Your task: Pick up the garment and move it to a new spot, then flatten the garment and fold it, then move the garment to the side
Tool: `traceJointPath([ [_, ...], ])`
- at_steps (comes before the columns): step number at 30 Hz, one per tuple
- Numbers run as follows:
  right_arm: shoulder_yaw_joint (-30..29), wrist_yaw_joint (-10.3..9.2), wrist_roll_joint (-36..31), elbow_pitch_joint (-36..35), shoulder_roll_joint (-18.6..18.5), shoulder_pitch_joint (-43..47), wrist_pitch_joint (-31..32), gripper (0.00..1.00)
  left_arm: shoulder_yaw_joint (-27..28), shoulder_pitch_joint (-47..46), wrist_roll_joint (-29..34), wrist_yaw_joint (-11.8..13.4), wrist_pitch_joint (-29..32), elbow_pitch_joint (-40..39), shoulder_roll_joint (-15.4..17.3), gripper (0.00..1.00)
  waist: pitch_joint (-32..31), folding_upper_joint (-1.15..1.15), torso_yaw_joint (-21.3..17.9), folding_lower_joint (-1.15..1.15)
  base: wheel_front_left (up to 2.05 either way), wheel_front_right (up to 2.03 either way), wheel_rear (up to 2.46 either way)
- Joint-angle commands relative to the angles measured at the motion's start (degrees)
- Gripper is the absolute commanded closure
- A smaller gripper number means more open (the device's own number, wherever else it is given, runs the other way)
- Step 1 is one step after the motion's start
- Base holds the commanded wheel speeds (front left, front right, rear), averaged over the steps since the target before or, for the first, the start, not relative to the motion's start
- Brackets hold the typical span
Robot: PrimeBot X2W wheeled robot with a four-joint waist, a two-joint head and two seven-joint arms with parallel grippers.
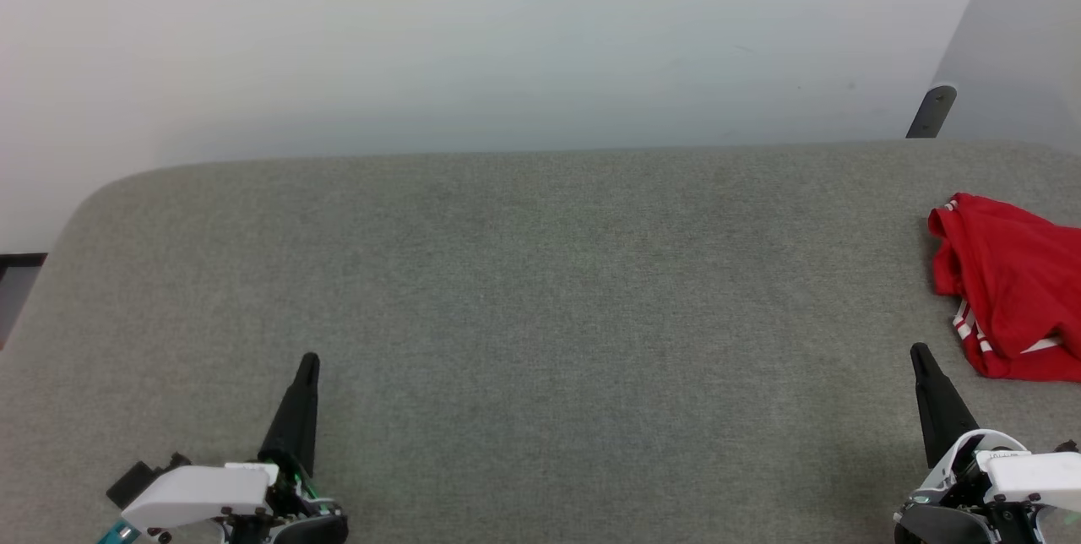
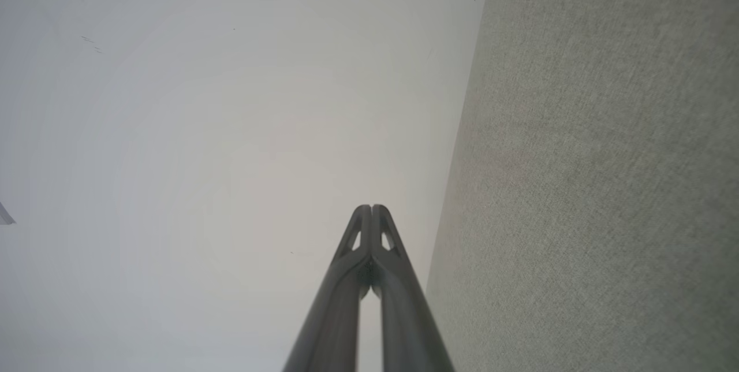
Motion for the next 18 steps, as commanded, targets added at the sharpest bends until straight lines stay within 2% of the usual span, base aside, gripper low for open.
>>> traceJointPath([
  [1, 0.0, 0.02, 0.2, 0.0, 0.2, -0.2, 0.1, 1.00, 0.1, -0.6, -0.2, -0.3, 0.1, 0.1, -0.1, 1.00, 0.0, 0.00, 0.0, 0.00, 0.00, 0.00, 0.00],
  [18, 0.0, 0.02, 0.2, 0.0, 0.2, -0.2, 0.1, 1.00, 0.1, -0.6, -0.2, -0.3, 0.1, 0.1, -0.1, 1.00, 0.0, 0.00, 0.0, 0.00, 0.00, 0.00, 0.00],
])
